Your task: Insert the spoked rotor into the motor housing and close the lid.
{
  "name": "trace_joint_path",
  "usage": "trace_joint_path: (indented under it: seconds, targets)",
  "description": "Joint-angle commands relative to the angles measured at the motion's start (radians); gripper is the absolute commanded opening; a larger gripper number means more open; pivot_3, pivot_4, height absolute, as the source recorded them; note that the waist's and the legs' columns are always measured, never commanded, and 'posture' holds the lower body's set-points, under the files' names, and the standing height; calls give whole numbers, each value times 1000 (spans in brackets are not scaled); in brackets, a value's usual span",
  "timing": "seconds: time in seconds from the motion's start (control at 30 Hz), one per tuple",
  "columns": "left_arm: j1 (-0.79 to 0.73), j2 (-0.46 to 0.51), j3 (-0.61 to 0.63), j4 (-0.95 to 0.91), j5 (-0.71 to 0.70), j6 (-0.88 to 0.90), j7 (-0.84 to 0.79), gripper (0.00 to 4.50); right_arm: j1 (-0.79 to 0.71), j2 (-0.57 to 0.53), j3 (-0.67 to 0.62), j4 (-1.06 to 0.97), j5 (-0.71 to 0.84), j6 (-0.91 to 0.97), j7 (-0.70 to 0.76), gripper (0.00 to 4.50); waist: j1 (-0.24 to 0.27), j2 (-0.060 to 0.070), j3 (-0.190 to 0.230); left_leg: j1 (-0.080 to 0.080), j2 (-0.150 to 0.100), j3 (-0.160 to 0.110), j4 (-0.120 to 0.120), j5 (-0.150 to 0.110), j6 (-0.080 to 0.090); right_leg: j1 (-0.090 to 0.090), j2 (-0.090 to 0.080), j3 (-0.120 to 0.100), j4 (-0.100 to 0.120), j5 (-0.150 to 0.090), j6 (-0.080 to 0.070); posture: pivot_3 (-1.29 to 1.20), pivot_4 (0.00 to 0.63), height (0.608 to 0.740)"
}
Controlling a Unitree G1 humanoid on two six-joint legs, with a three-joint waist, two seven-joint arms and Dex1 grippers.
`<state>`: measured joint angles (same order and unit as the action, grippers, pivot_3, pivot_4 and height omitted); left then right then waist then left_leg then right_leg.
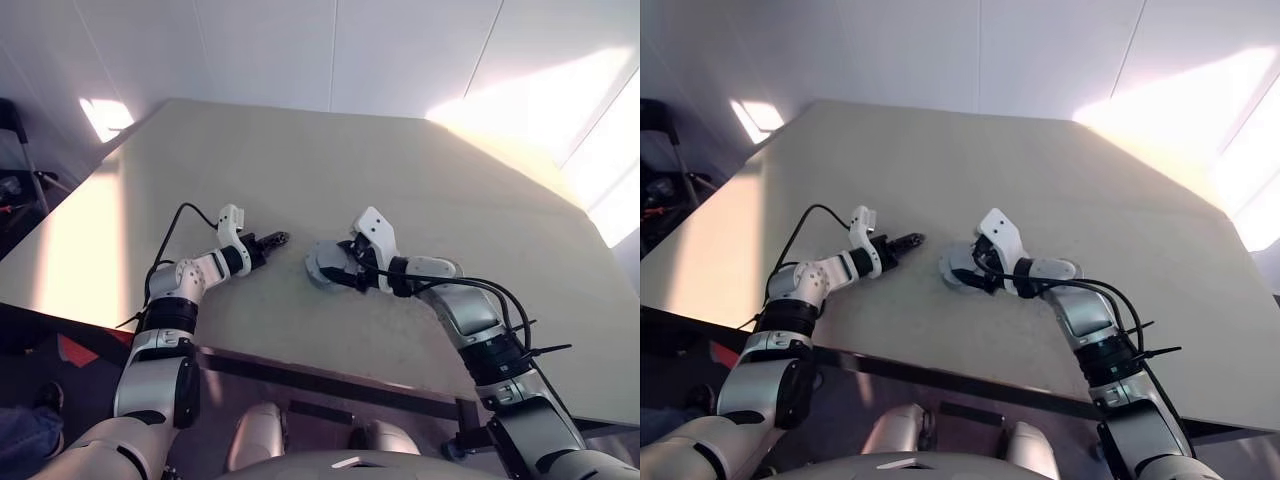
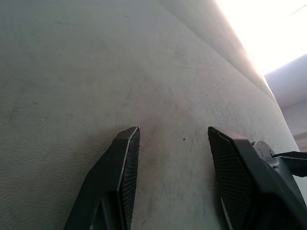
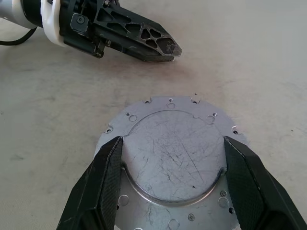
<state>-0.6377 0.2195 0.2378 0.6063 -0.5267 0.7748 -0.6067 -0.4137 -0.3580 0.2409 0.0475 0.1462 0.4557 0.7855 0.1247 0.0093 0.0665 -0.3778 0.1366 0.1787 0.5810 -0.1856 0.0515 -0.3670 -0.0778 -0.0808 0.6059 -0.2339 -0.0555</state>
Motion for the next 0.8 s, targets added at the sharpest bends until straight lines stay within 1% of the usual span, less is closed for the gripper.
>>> trace_joint_path:
  seconds: [0.03,0.27,0.5,0.8]
  targets:
    - [1,0,-1,-24,-2,4,-4,2432,-35,-14,-9,-62,2,-15,10,3099,0,0,0,0,0,0,0,0,0,0,0,0,0,0,0,0,0,740]
    - [-1,-1,-2,-19,-1,-2,-4,2432,-33,-16,-3,-36,-7,-17,11,3099,0,0,0,0,0,0,0,0,0,0,0,0,0,0,0,0,0,740]
    - [8,-3,-3,-27,-1,-2,-1,2432,-51,7,-21,17,-3,-5,-14,3099,-1,0,0,0,0,0,0,0,0,0,0,0,0,0,0,0,0,740]
    - [19,-5,1,-40,-4,1,6,2432,-58,-3,-11,29,-6,-2,-4,3099,-1,0,0,0,0,0,0,0,0,0,0,0,0,0,0,0,0,740]
